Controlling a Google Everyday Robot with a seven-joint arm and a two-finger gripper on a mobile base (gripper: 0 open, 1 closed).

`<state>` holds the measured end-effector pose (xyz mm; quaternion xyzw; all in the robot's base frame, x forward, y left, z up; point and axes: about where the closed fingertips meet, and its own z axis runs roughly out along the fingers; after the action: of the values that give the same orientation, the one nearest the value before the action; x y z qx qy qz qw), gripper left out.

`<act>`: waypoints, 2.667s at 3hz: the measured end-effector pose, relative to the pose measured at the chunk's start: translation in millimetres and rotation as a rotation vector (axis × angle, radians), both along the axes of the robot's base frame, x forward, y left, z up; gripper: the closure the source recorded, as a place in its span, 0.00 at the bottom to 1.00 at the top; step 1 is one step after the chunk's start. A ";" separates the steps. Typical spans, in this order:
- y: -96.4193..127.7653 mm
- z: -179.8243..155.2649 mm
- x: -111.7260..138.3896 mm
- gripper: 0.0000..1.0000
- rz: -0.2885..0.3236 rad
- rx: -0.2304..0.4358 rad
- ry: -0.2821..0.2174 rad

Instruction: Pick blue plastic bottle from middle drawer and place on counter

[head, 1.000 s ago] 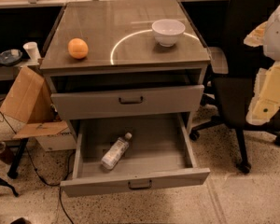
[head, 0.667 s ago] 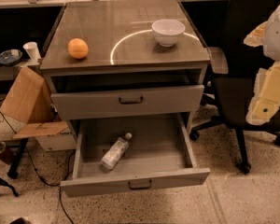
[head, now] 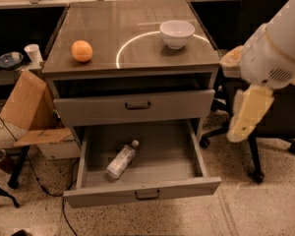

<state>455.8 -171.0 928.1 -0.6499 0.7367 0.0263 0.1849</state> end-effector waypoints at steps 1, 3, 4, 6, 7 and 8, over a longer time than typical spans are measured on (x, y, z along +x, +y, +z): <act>28.9 -42.1 19.6 0.00 0.075 0.077 0.016; 64.6 -121.1 49.2 0.00 0.114 0.184 0.015; 78.2 -158.7 58.4 0.00 0.126 0.241 0.006; 83.9 -165.5 60.7 0.00 0.126 0.265 0.003; 95.4 -188.7 76.6 0.00 0.119 0.311 -0.030; 113.4 -231.0 93.8 0.00 0.133 0.392 -0.079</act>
Offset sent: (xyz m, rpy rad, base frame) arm 0.0611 0.0747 -0.1348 0.2148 0.0002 0.1342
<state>549.5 -57.6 697.1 -0.6493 0.6649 0.1559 0.3346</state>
